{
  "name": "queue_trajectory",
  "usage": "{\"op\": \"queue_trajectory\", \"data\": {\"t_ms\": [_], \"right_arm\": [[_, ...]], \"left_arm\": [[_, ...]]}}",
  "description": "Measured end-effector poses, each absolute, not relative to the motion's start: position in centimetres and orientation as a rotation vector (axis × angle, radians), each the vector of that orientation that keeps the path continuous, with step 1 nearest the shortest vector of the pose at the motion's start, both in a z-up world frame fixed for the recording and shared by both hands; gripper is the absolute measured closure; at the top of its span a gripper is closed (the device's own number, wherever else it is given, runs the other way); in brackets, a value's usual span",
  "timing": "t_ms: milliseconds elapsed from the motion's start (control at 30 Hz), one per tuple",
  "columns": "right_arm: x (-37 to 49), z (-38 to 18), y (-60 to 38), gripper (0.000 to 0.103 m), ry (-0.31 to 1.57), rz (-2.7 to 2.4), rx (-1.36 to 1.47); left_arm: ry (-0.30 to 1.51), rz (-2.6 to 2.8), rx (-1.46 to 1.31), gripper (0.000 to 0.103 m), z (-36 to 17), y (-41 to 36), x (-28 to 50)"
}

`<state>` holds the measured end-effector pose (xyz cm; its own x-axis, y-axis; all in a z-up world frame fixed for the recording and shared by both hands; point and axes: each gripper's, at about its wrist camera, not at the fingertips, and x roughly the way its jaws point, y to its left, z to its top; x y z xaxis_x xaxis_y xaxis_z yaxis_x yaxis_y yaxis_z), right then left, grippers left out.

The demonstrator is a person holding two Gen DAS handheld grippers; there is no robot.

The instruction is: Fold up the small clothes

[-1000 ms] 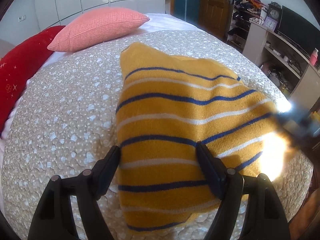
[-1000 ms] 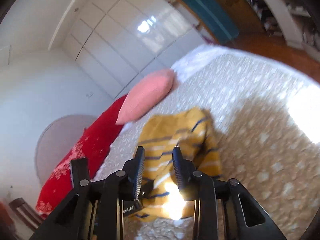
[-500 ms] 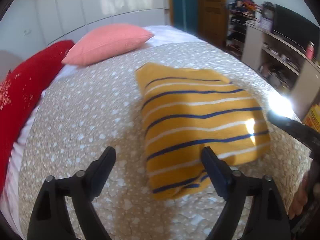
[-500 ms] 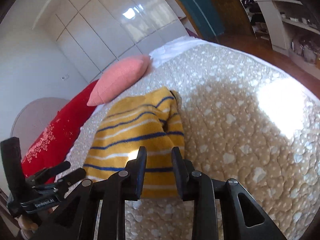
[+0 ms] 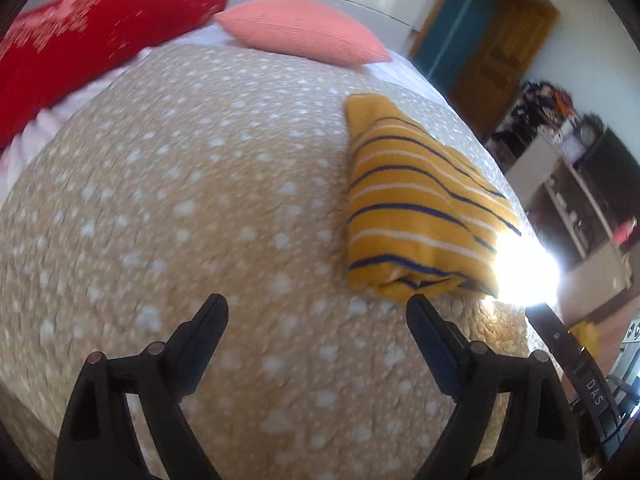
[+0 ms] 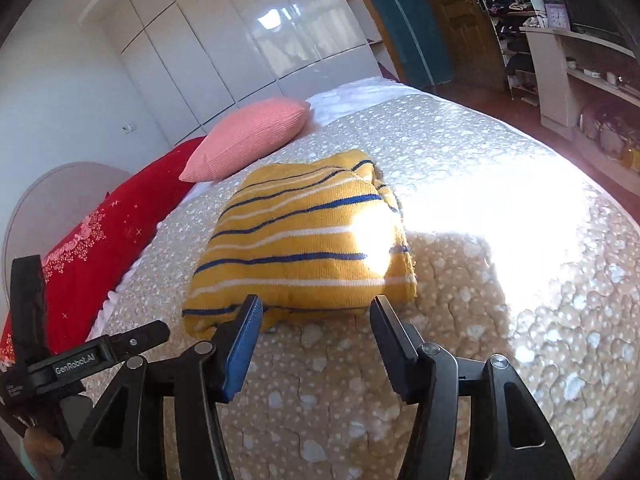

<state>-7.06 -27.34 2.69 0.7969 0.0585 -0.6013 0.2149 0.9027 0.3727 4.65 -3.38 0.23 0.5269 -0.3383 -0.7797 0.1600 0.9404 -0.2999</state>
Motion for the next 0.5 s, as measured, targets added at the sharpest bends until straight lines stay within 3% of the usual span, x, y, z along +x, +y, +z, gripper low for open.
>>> {"op": "queue_trajectory", "data": {"t_ms": [500], "right_arm": [[-2.8, 8.8, -20.4, 0.038, 0.709, -0.249, 0.241]], "left_arm": [[0.879, -0.205, -0.259, 0.013, -1.1, 5.7, 3.3]]}}
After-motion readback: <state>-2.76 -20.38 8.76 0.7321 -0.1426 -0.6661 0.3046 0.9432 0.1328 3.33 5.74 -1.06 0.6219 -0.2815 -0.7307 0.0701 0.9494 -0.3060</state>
